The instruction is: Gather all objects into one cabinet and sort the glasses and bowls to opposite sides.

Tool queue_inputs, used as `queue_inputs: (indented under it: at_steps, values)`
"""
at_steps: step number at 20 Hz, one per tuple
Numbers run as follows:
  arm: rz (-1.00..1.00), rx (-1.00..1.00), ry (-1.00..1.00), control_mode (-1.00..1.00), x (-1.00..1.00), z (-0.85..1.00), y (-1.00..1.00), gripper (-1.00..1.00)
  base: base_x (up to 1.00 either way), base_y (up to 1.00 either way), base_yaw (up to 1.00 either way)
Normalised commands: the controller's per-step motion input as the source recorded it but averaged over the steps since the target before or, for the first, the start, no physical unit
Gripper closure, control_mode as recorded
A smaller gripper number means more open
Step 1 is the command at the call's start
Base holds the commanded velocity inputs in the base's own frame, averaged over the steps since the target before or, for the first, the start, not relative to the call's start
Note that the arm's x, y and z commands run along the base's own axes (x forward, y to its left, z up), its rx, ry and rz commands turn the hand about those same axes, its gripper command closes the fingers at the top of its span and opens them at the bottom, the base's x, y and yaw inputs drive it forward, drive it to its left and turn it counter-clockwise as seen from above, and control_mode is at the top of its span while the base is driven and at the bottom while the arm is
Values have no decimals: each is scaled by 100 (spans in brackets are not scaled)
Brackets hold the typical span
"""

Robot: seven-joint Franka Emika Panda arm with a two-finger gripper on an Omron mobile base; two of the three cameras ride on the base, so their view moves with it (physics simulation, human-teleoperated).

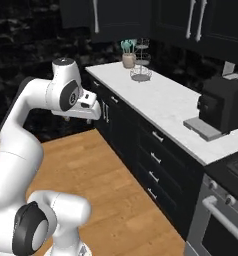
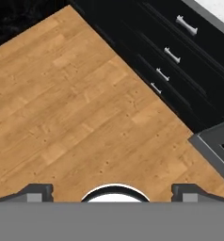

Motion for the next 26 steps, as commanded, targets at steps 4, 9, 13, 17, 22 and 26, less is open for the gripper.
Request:
queue_inputs:
  at_steps: [4,9,13,17,22,26]
  values:
    - [0,0,0,100,0,0,0,-100,100,80,-10]
    - [0,0,0,100,0,0,0,-100,100,74,-12]
    - [0,0,0,100,0,0,0,-100,95,81,-16]
    - [0,0,0,100,0,0,0,-100,85,90,-16]
    - [0,0,0,100,0,0,0,-100,98,90,-21]
    - [0,0,0,100,0,0,0,-100,96,75,-34]
